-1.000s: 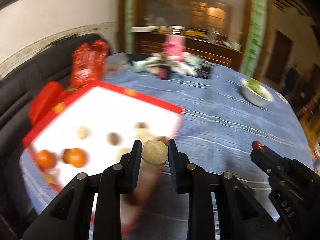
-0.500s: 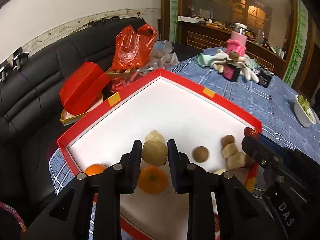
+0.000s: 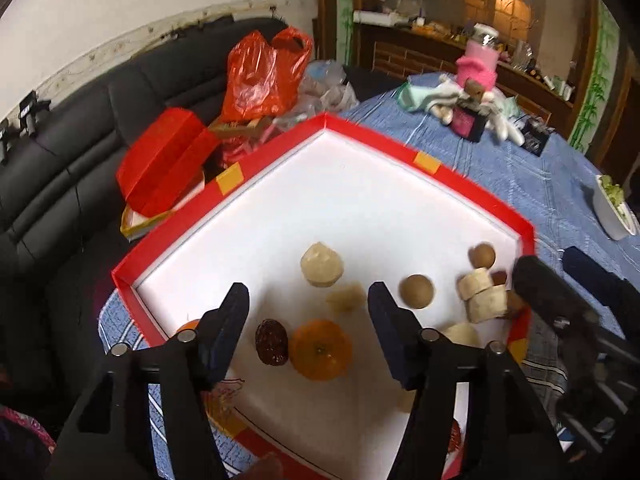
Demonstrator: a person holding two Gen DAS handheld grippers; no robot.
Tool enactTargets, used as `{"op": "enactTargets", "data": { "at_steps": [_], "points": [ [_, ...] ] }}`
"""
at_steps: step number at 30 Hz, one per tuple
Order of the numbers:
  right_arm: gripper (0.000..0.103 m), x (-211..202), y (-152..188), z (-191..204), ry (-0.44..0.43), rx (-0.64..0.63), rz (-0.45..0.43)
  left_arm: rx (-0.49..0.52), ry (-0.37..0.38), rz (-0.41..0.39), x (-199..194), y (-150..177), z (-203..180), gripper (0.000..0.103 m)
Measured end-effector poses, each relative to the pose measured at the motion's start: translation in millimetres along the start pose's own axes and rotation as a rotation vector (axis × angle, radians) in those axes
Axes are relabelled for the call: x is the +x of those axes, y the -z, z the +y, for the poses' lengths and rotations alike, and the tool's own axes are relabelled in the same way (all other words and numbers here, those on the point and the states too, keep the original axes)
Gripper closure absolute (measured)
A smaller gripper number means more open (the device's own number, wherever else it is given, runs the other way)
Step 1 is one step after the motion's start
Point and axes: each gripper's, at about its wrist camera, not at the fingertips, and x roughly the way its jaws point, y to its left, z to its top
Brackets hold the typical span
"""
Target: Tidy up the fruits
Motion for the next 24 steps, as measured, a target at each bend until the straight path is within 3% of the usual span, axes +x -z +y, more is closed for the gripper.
{"op": "enactTargets", "data": {
  "at_steps": [3, 8, 12, 15, 17, 20, 24],
  "points": [
    [0.025, -31, 2, -2, -0.004, -0.013, -0.048, -0.002, 0.009, -0.032, -17, 2, -2, 0.019],
    [0.017, -86, 10, 2, -0.003, -0.071, -0.123, -0.012, 0.043, -0.074, -46, 9, -7, 0.019],
    [0.012, -123, 17, 8, -0.015, -0.111, -0.159, 0.011, 0.042, -0.072, -59, 17, -15, 0.008],
    [0.007, -136, 24, 13, -0.006, -0.129, -0.165, 0.021, 0.056, -0.069, -64, 21, -17, 0.0],
    [0.0, -139, 29, 12, 0.006, -0.13, -0.148, 0.015, 0.066, -0.075, -67, 23, -16, 0.0],
    [0.0, -140, 35, 5, 0.026, -0.113, -0.13, -0.003, 0.105, -0.107, -73, 26, -13, 0.0],
    [0.0, -147, 43, -4, 0.063, -0.081, -0.134, -0.004, 0.087, -0.108, -72, 28, -11, 0.0]
  ]
}}
